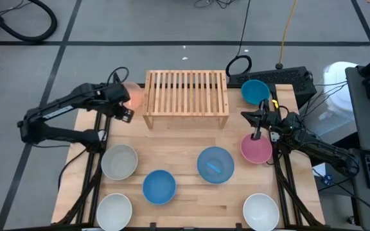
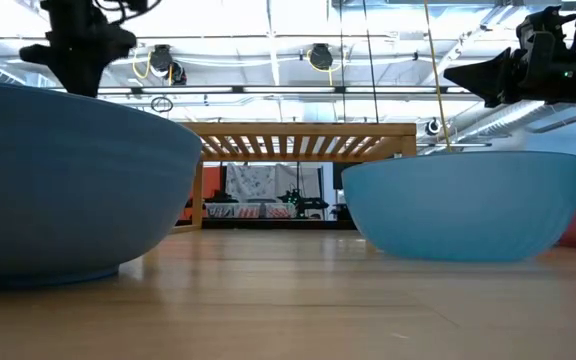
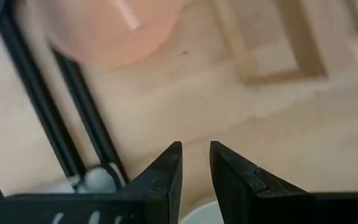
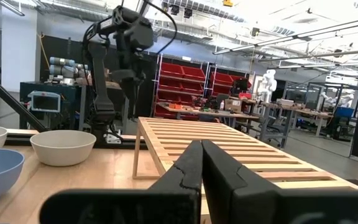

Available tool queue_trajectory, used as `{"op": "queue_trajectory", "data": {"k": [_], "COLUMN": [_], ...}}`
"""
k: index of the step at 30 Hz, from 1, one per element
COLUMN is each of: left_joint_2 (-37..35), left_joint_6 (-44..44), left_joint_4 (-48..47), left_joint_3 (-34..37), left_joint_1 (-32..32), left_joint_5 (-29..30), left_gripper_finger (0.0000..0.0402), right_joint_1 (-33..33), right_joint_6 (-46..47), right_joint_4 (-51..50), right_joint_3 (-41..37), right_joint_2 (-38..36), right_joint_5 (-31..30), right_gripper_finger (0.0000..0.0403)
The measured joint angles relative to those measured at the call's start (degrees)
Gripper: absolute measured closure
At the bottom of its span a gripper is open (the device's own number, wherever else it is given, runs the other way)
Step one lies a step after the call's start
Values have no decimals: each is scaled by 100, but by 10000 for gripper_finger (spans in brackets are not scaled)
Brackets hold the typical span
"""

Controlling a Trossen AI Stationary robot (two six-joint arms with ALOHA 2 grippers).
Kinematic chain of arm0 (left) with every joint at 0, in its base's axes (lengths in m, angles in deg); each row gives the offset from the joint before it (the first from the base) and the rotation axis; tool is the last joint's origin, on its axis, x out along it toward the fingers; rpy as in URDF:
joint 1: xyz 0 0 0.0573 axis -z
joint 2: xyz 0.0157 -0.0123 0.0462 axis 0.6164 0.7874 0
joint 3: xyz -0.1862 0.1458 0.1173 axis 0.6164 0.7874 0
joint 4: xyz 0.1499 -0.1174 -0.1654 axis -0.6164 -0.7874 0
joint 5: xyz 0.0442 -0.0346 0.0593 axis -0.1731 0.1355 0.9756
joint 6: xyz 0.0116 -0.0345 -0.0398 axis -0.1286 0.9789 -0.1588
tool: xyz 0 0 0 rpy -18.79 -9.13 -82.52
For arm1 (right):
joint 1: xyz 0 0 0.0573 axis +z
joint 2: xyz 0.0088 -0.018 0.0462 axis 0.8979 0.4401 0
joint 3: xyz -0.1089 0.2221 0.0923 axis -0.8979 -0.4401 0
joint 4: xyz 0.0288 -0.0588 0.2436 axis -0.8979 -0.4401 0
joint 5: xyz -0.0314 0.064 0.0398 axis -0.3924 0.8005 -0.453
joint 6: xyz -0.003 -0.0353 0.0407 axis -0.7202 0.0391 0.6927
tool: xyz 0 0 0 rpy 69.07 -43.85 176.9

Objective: Place and stack bowls onto a shelf
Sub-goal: Put the orange bowl on the shelf

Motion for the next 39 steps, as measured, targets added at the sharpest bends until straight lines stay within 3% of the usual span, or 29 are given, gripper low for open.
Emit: {"op": "queue_trajectory", "data": {"k": [11,19,26,34,39], "left_joint_2": [579,746,897,1121,1381], "left_joint_6": [1973,1943,1855,1741,1809], "left_joint_4": [-7,5,101,819,771], "left_joint_3": [2,11,11,11,11], "left_joint_1": [-1116,-1898,-2346,-2466,-2453], "left_joint_5": [675,1025,689,475,453], "left_gripper_finger": [314,314,314,314,314], "right_joint_1": [0,-2,-1,-2,0], "right_joint_6": [1,2,1,2,1], "right_joint_4": [7,9,8,7,7], "right_joint_3": [1,0,0,-1,-1], "right_joint_2": [-2,-1,0,0,-1], "right_joint_5": [-1,0,0,0,-1], "right_gripper_finger": [403,403,403,403,403]}}
